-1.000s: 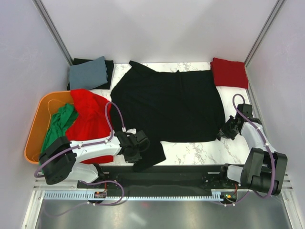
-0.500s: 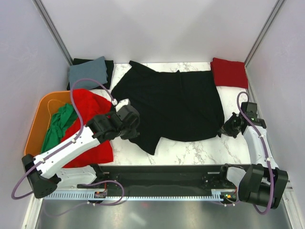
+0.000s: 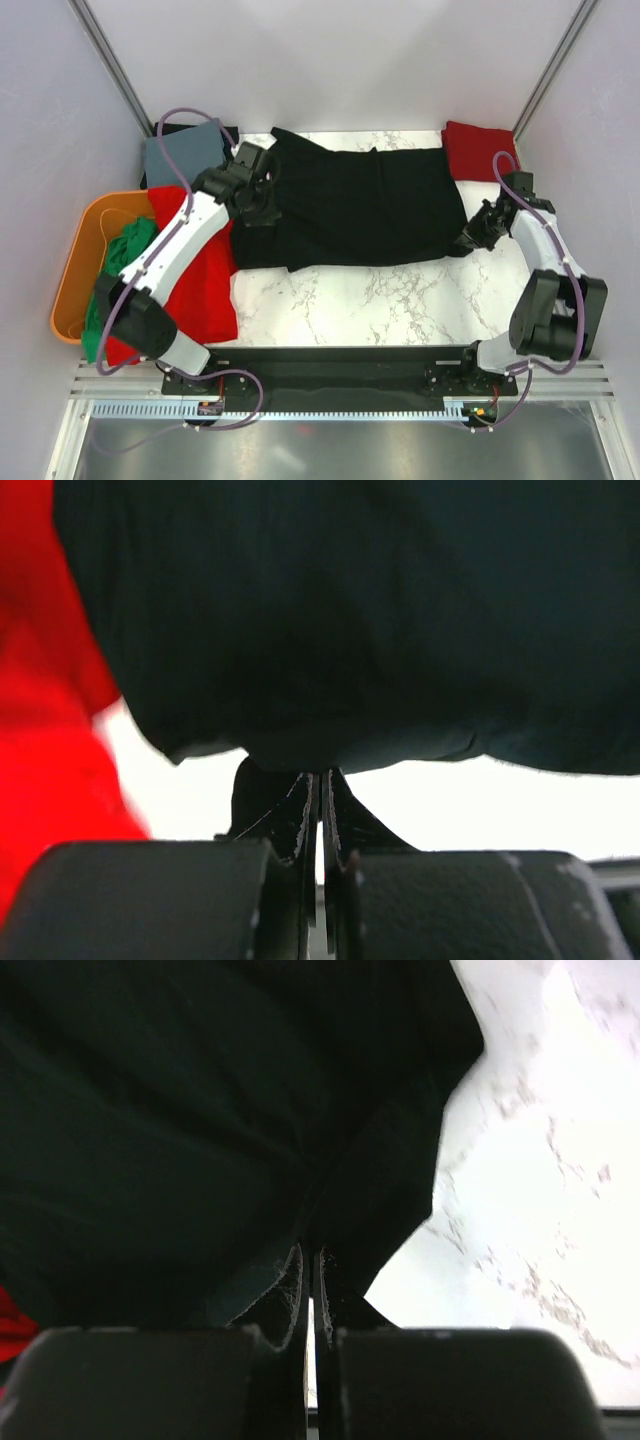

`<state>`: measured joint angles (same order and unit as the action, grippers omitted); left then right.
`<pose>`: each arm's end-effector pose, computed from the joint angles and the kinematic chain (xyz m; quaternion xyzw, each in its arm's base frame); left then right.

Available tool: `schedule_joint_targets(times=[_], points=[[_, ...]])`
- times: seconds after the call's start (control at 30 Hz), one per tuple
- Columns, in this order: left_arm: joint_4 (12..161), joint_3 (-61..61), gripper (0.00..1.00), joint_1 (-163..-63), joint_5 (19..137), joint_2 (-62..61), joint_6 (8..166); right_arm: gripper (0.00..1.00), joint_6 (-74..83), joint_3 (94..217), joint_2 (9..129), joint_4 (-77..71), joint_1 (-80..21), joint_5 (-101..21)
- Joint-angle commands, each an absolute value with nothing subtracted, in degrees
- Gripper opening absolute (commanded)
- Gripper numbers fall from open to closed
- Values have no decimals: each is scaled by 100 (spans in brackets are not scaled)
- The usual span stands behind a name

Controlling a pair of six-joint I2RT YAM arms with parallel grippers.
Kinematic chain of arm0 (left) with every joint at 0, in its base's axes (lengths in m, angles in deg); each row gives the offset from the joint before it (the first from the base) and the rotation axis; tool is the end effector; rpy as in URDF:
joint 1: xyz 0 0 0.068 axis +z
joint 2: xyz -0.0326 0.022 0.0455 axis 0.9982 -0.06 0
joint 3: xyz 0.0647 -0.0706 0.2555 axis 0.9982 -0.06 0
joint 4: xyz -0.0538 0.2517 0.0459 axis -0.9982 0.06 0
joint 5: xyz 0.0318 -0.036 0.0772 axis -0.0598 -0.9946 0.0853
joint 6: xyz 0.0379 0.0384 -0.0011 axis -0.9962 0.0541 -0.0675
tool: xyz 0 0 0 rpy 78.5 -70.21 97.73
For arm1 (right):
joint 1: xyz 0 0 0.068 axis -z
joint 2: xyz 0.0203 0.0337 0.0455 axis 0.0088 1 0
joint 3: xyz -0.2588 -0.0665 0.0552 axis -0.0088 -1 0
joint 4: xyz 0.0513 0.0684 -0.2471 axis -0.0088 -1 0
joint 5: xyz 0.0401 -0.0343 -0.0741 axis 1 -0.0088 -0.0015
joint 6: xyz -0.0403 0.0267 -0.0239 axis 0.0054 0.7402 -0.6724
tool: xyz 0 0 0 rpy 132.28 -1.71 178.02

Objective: Fold and stack the t-shirts
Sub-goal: Fold the tshirt

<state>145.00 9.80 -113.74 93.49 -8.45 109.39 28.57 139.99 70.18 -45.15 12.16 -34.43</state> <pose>0.2650 -0.1310 0.3344 -0.0738 0.9579 -0.0842 0.2644 0.2740 -0.0532 0.2386 0.3362 0.9108 0.1451 0.1909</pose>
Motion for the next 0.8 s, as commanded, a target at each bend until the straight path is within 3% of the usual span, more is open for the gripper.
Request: schedule_joint_targets(times=[0.0, 0.17, 0.3, 0.33, 0.37, 0.4, 0.43, 0.5, 0.63, 0.77], points=[[14225, 1910, 2, -11066, 9034, -1469, 10054, 0, 2751, 14741, 7607, -4348, 1154, -3360], [14278, 3307, 2, -10643, 8735, -2515, 9842, 0, 2804, 15612, 8452, -4348, 1128, -3404], [14602, 4730, 2, -10353, 8428, -4023, 9605, 0, 2918, 16691, 9408, -4436, 1101, -3491], [14960, 5516, 13, -10309, 8340, -4385, 9570, 1, 2918, 16903, 9594, -4453, 1084, -3492], [15138, 5907, 30, -10256, 8235, -4676, 9535, 15, 2875, 17140, 9770, -4514, 1066, -3422], [15322, 6572, 53, -10160, 8068, -5166, 9578, 72, 2813, 17665, 10102, -4750, 1031, -3439], [15472, 6657, 78, -10107, 7945, -5266, 9613, 95, 2734, 17905, 10201, -4900, 1022, -3517], [15456, 6432, 94, -10018, 7855, -5111, 9727, 98, 2663, 18180, 10177, -5104, 1022, -3719], [15149, 5150, 95, -10018, 8294, -4173, 9868, 98, 2505, 17505, 9457, -4955, 1022, -4097], [14211, 3252, 93, -10018, 8540, -2897, 10236, 96, 2548, 15734, 8378, -4350, 1162, -4098]])
